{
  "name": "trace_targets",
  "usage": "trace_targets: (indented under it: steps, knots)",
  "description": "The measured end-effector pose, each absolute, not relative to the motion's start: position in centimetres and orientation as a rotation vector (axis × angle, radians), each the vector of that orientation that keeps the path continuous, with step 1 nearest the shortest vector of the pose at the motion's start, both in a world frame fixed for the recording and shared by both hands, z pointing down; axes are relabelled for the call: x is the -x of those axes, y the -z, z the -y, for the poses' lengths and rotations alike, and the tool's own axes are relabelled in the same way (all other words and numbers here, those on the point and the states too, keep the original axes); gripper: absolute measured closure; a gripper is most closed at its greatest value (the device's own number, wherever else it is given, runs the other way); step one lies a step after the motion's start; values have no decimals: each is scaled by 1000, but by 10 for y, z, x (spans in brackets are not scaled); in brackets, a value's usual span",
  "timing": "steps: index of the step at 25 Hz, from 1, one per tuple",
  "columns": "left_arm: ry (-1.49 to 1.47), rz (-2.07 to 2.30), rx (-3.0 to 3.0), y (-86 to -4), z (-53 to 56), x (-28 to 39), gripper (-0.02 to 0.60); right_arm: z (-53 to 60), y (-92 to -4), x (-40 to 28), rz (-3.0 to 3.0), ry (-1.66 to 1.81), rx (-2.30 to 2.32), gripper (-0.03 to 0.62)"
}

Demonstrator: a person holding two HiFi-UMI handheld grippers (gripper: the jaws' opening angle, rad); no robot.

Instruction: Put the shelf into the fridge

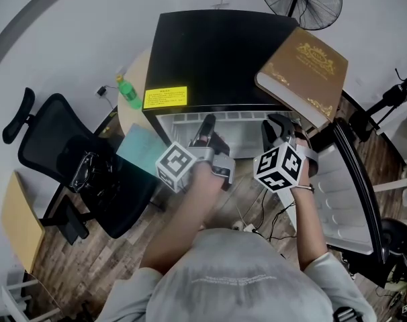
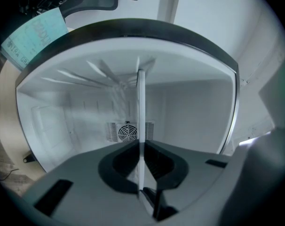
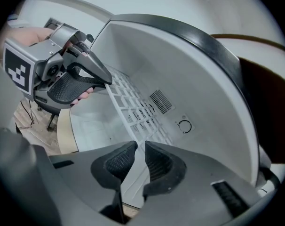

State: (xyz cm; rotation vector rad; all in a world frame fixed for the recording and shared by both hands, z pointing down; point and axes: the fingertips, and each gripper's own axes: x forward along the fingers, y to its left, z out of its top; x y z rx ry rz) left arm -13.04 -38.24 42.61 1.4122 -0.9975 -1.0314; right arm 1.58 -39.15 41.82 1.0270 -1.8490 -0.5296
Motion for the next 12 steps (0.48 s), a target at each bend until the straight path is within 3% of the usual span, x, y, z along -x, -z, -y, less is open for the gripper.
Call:
trace_targets:
  steps: [12]
  knots:
    - [1047,960,-1406,-427,391,131,541,398,-421,-13,1894,500,-1021,507]
